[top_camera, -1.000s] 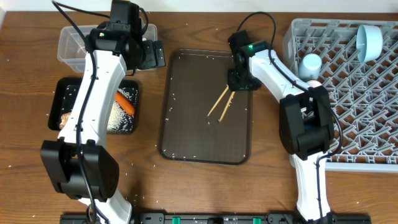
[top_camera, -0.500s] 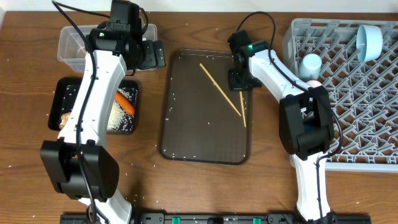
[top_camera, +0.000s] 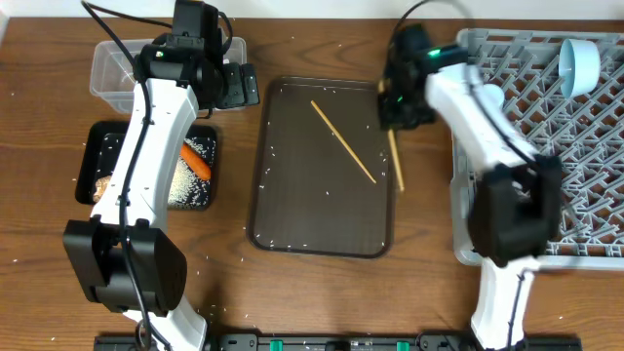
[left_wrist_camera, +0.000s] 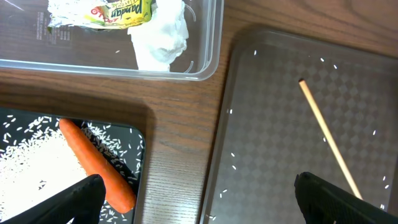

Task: Sort waste into correct bins and load items into the dishwasher rack
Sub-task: 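Carry the chopstick right and place it in the dish rack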

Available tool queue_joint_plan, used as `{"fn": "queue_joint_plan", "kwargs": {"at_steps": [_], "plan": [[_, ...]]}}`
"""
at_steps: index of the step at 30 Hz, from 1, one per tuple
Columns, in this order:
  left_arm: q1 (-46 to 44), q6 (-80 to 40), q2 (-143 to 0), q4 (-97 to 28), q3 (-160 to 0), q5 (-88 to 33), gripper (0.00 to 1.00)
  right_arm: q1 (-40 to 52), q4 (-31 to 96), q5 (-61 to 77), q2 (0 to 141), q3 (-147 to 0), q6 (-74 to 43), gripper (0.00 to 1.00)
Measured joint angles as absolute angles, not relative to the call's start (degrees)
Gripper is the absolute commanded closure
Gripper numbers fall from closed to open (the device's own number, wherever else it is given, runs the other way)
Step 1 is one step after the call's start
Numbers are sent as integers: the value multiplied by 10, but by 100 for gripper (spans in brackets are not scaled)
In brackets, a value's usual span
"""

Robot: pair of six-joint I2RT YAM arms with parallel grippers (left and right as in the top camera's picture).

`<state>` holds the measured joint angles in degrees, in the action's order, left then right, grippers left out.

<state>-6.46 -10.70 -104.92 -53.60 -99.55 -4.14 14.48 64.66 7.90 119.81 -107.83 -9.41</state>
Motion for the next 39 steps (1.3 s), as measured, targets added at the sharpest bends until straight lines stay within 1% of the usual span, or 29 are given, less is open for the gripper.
{"fn": "queue_joint_plan", "kwargs": {"at_steps": [4,8,14,21,22,24,25,32,34,35,36,37,39], "plan": [[-65,-107,-1049,-536,-995,-41,2,108,661,77,1104,-1091,-70,99],[-65,-107,-1049,-536,-995,-41,2,66,688,30,1049,-1100,-55,99],[-65,-107,-1049,-536,-995,-41,2,0,718,-94,1056,-1098,-24,99],[-65,-107,-1049,-536,-995,-41,2,-71,695,-145,1065,-1089,-4,99],[-65,-107,-1049,-536,-995,-41,2,-78,688,-149,1065,-1084,-1,97],[-65,-107,-1049,-536,-995,-41,2,-85,677,-153,1065,-1067,8,88],[-65,-107,-1049,-536,-995,-41,2,-87,672,-154,1065,-1059,11,86],[-65,-107,-1049,-536,-995,-41,2,-87,628,-183,1065,-987,22,83],[-65,-107,-1049,-536,-995,-41,2,-87,624,-191,1065,-974,21,75],[-65,-107,-1049,-536,-995,-41,2,-87,623,-195,1065,-970,21,62],[-65,-107,-1049,-536,-995,-41,2,-87,622,-196,1065,-968,18,42],[-65,-107,-1049,-536,-995,-41,2,-87,621,-195,1065,-968,12,34],[-65,-107,-1049,-536,-995,-41,2,-87,616,-189,1065,-968,11,31]]}}
